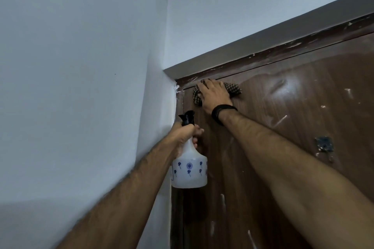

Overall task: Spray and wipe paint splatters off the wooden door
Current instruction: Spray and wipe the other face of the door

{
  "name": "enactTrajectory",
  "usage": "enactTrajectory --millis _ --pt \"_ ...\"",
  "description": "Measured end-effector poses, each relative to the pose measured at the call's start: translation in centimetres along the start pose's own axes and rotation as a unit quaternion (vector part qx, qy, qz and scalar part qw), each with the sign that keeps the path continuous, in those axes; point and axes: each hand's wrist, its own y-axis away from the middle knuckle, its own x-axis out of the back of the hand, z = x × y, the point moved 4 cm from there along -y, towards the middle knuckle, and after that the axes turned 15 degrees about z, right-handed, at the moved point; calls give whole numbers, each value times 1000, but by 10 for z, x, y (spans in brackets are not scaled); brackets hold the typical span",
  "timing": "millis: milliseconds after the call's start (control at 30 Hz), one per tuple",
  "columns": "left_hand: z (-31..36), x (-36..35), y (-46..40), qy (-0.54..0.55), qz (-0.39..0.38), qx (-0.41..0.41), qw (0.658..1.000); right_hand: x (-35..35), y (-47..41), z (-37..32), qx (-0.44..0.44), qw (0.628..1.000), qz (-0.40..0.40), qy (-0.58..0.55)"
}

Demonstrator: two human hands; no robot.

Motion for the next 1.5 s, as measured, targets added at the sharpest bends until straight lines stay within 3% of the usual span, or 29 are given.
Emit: enactTrajectory --millis 300,467,733,933,1100,1333,1500 --pt "-4 27 -14 10 0 -3 1000 -26 32 -54 135 990 -42 -9" --pt "-7 28 -19 23 -7 17 1000 -28 -20 -44 42 998 -48 7" --pt "-11 21 -22 21 -10 12 1000 -23 1 -45 116 991 -63 0" --pt "-3 18 -17 43 -36 -8 998 7 11 8 7 999 30 43" --pt "-3 7 -6 47 -67 -8 997 38 14 70 -21 991 99 91" --pt "-12 -17 9 49 -77 5 996 57 36 73 -29 995 53 74" --pt "5 -44 22 58 -103 13 993 72 83 63 38 998 -16 50"
